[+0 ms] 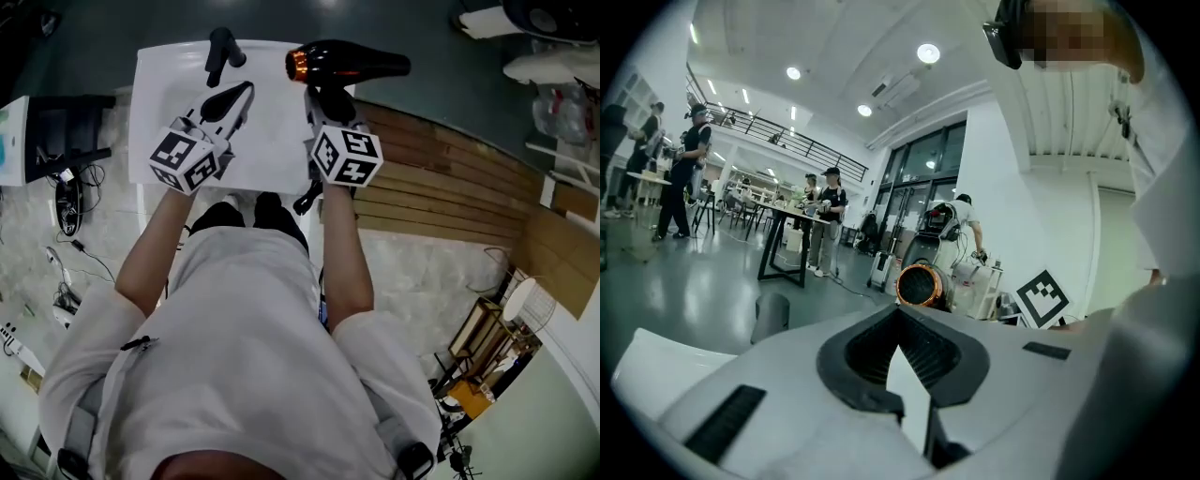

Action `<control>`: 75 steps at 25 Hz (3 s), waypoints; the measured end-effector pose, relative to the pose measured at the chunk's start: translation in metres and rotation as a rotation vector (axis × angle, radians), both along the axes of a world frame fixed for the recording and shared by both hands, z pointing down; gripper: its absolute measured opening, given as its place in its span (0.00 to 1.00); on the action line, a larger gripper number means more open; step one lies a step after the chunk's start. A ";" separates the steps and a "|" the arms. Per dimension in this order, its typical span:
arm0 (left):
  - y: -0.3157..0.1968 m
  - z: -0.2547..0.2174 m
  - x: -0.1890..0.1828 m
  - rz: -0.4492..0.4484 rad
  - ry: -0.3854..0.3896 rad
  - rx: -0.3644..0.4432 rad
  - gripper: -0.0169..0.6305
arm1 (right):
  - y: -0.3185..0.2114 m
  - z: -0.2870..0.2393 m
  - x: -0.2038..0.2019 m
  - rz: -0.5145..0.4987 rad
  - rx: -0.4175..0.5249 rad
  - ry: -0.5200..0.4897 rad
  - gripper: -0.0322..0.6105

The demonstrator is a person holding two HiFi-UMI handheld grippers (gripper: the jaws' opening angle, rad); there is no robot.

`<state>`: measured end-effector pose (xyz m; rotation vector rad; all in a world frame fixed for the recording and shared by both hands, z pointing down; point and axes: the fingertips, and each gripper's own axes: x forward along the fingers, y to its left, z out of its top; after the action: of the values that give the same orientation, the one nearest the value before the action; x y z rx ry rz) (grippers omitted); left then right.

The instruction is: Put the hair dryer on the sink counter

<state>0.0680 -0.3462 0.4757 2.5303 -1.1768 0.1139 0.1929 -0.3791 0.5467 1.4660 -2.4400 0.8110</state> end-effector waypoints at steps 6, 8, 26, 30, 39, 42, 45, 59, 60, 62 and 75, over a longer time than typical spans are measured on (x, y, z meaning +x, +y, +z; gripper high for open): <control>-0.007 0.013 0.000 -0.032 -0.010 -0.021 0.02 | -0.014 0.036 -0.003 0.033 -0.081 0.008 0.34; -0.009 0.018 -0.002 -0.033 -0.015 -0.029 0.02 | -0.019 0.048 -0.009 0.041 -0.102 0.017 0.34; -0.036 0.056 -0.013 0.034 -0.004 -0.104 0.02 | -0.041 0.131 -0.034 0.112 -0.265 0.176 0.34; -0.042 0.062 -0.011 0.053 -0.001 -0.118 0.02 | -0.041 0.135 -0.040 0.105 -0.275 0.212 0.34; -0.045 0.070 -0.004 0.086 -0.007 -0.140 0.02 | -0.040 0.148 -0.043 0.102 -0.315 0.250 0.34; -0.045 0.070 -0.002 0.095 -0.008 -0.143 0.02 | -0.038 0.150 -0.047 0.109 -0.336 0.259 0.34; -0.045 0.070 -0.001 0.101 -0.008 -0.146 0.02 | -0.035 0.154 -0.049 0.108 -0.358 0.269 0.34; -0.045 0.071 0.000 0.100 -0.013 -0.153 0.02 | -0.036 0.158 -0.054 0.042 -0.371 0.316 0.34; -0.045 0.071 0.000 0.099 -0.013 -0.154 0.02 | -0.039 0.155 -0.057 0.029 -0.354 0.313 0.34; -0.043 0.070 0.000 0.100 -0.013 -0.154 0.02 | -0.041 0.153 -0.057 0.015 -0.340 0.319 0.34; -0.034 0.067 0.001 0.104 -0.028 -0.140 0.02 | -0.032 0.148 -0.051 -0.027 -0.332 0.320 0.39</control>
<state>0.0694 -0.3800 0.5431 2.4727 -1.0104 0.2496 0.1424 -0.4106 0.6950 1.3180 -1.9781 0.8516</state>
